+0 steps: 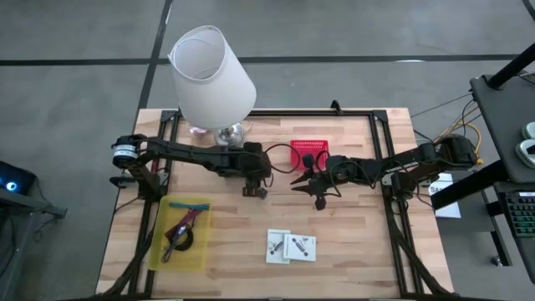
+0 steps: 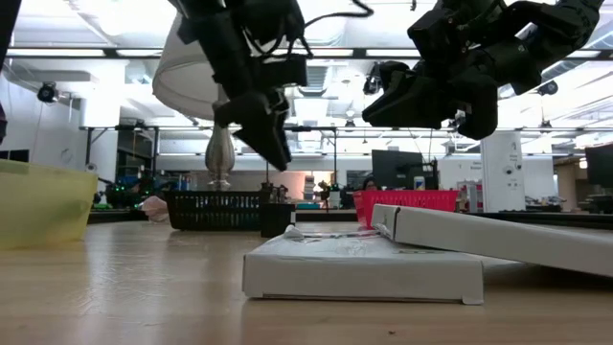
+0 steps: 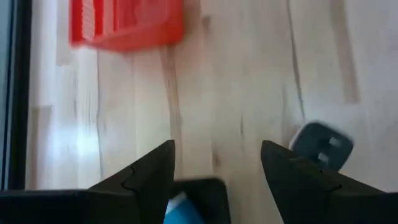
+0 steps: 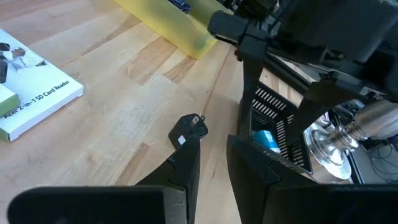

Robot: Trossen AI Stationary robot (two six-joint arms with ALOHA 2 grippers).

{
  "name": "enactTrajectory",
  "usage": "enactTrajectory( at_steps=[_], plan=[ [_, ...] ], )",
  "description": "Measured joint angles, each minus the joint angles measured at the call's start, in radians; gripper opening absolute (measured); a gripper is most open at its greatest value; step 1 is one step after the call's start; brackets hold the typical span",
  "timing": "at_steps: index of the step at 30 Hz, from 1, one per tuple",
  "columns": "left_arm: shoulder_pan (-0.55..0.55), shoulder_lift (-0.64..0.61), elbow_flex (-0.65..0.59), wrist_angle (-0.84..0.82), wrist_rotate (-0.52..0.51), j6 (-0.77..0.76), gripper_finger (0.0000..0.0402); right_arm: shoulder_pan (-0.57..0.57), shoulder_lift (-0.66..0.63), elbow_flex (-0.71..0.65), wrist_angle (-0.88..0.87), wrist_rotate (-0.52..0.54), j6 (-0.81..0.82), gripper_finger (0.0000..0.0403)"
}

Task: Pick and place items into bin
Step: Put the black charger adapter into the black bin

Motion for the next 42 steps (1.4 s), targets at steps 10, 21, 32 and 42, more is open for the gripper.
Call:
enactTrajectory(
  at_steps=[10,21,32,42],
  plan=[
    [-0.049,0.004,-0.039,0.194,0.184,0.111,0.0221,0.0,0.0,0.0,0.0,0.0,0.0,0.0068],
    [-0.095,0.083,-0.045,0.185,0.161,0.205,0.0221,0.0,0.0,0.0,-0.001,0.0,0.0,0.0068],
    [-0.093,0.124,-0.043,0.126,0.138,0.207,0.0221,0.0,0.0,0.0,-0.002,0.0,0.0,0.0068],
    [-0.087,0.161,-0.044,0.103,0.098,0.207,0.0221,0.0,0.0,0.0,-0.003,0.0,0.0,0.0068]
  ],
)
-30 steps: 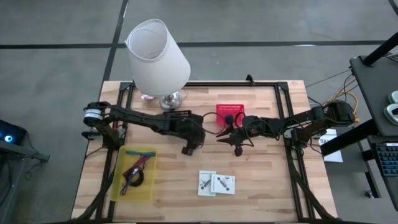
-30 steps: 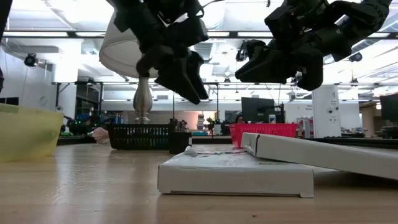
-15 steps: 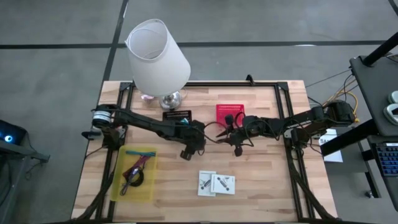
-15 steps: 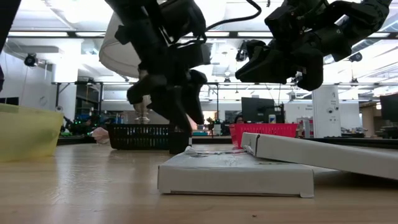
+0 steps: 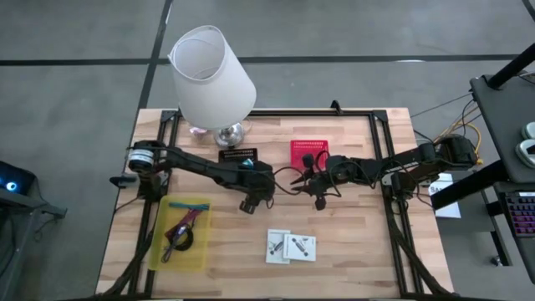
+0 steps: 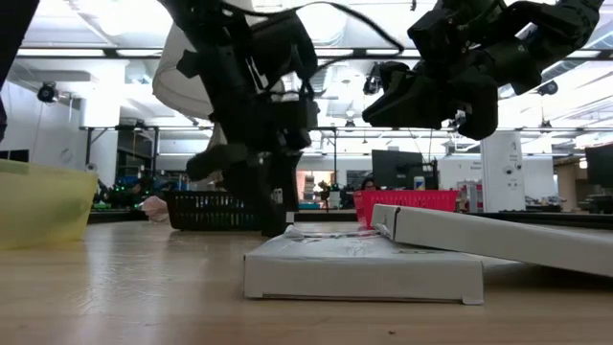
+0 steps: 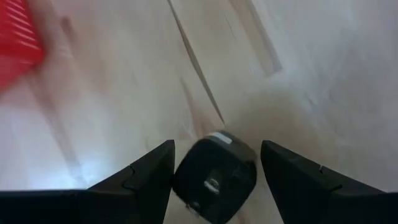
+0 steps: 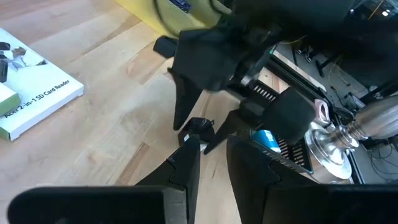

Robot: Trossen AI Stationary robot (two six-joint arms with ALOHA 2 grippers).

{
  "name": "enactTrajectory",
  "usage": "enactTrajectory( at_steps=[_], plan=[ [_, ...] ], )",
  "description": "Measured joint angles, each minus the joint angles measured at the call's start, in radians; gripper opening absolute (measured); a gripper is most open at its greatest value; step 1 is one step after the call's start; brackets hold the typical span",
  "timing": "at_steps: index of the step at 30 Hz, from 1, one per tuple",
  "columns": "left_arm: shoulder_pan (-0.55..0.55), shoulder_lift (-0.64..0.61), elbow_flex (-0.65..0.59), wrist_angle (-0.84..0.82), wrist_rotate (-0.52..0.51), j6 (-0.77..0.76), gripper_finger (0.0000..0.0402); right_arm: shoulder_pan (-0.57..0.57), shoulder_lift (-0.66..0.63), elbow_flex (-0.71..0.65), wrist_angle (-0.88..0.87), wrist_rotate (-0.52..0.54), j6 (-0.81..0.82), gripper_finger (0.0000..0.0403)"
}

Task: Pick and place items into bin
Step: Put the black charger adapter into the black bin

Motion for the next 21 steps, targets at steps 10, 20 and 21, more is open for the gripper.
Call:
enactTrajectory(
  at_steps=[10,20,21],
  plan=[
    [0.001,0.034,0.005,-0.004,-0.003,-0.001,0.0221,0.0,0.0,0.0,-0.001,0.0,0.0,0.0068],
    [0.001,0.029,0.003,-0.006,-0.001,0.005,0.0198,0.0,0.0,0.0,0.0,0.0,0.0,0.0068],
    [0.0,0.029,0.003,-0.007,0.001,0.005,0.0189,0.0,0.0,0.0,0.0,0.0,0.0,0.0068]
  ],
)
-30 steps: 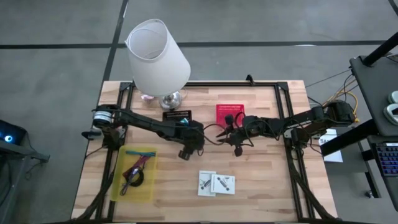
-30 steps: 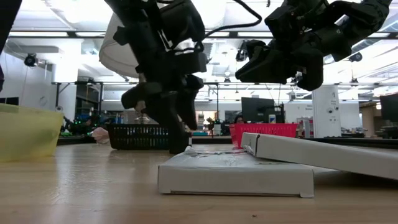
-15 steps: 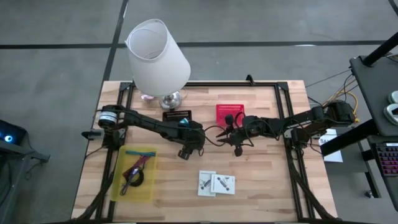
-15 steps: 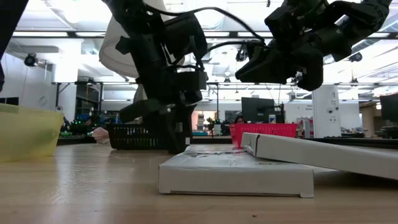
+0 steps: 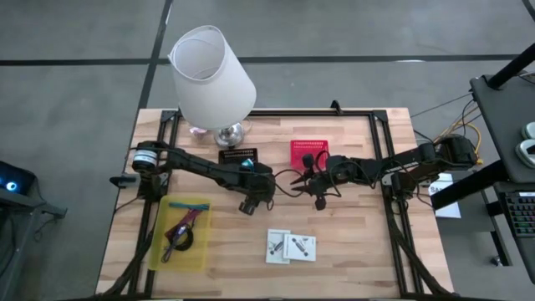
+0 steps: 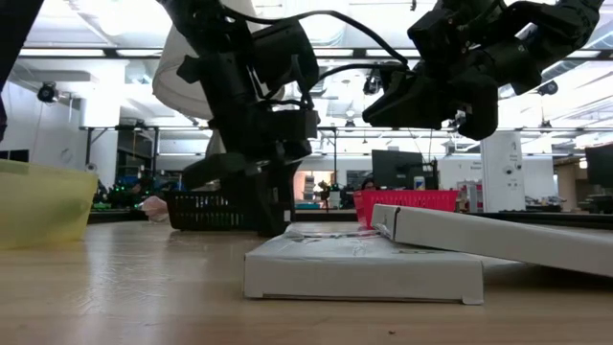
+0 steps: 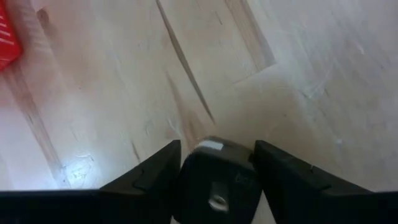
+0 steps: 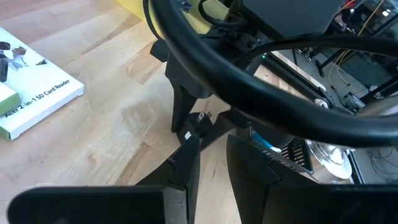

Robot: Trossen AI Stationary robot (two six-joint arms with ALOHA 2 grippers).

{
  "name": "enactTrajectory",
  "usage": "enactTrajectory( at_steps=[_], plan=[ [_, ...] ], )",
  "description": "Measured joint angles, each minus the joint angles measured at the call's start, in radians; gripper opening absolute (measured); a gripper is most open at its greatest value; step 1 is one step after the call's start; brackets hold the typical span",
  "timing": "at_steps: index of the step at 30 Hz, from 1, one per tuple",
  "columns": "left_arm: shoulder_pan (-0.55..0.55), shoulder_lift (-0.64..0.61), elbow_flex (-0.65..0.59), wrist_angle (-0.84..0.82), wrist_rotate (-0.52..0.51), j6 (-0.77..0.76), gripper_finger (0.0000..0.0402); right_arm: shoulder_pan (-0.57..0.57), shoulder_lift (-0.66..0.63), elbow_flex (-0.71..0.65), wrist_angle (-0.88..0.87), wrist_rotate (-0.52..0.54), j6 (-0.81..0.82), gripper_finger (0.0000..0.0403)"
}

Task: Pick and place items into bin
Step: Put the black charger adapter into the black bin

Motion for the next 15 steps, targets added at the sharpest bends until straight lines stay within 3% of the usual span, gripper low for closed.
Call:
enactTrajectory(
  at_steps=[5,15],
  plan=[
    [0.0,0.0,0.0,-0.001,-0.001,0.003,0.0136,0.0,0.0,0.0,0.0,0.0,0.0,0.0068],
    [0.001,0.001,0.001,0.0,-0.007,0.025,0.0134,0.0,0.0,0.0,0.0,0.0,0.0,0.0068]
  ],
)
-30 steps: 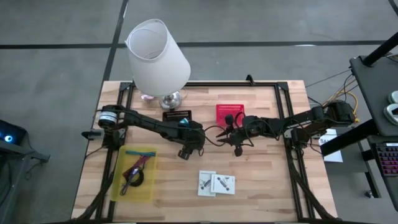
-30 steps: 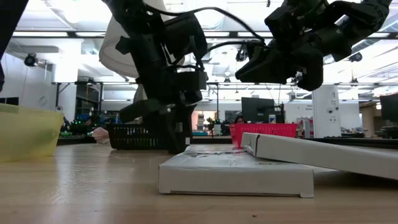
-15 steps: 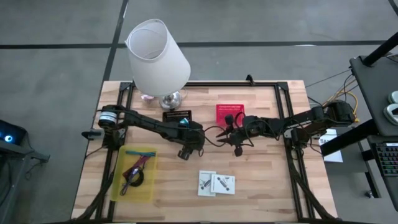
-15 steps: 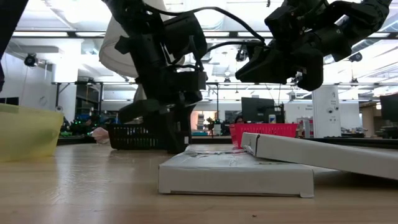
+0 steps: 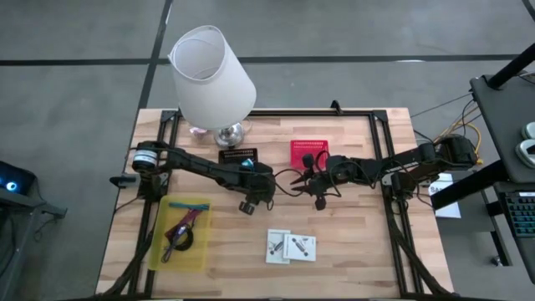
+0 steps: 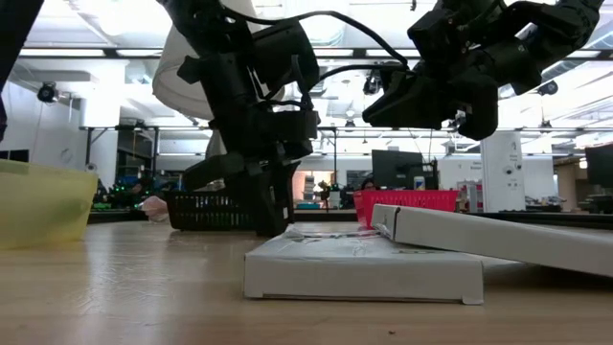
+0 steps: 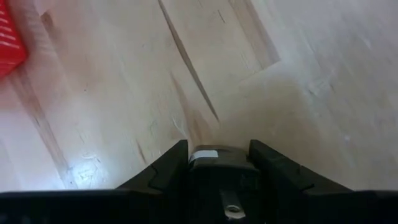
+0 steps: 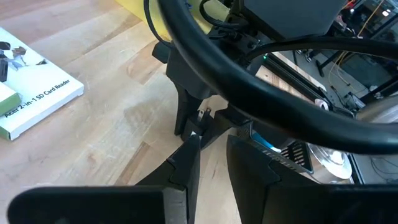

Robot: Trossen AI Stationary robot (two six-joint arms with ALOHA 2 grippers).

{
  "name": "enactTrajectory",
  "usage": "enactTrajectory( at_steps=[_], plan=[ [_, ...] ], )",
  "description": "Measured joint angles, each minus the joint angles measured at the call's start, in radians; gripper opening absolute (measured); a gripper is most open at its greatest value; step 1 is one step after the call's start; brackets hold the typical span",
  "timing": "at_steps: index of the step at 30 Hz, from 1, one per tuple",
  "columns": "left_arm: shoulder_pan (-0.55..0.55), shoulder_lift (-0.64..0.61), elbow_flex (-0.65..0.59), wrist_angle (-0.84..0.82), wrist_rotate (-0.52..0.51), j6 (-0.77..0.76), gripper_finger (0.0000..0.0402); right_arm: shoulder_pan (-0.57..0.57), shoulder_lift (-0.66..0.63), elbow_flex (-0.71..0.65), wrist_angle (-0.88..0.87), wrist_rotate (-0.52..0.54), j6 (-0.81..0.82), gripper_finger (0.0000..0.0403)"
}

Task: Pick and place items into bin
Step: Put the black charger adapter into the black bin

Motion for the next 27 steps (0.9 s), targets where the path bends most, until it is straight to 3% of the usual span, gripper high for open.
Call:
enactTrajectory(
  at_steps=[16,27],
  plan=[
    [-0.011,-0.075,0.064,-0.05,-0.005,0.022,0.0134,0.0,0.0,0.0,0.0,0.0,0.0,0.0068],
    [-0.003,-0.172,0.068,-0.227,-0.26,-0.028,0.0134,0.0,0.0,0.0,0.0,0.0,0.0,0.0068]
  ],
)
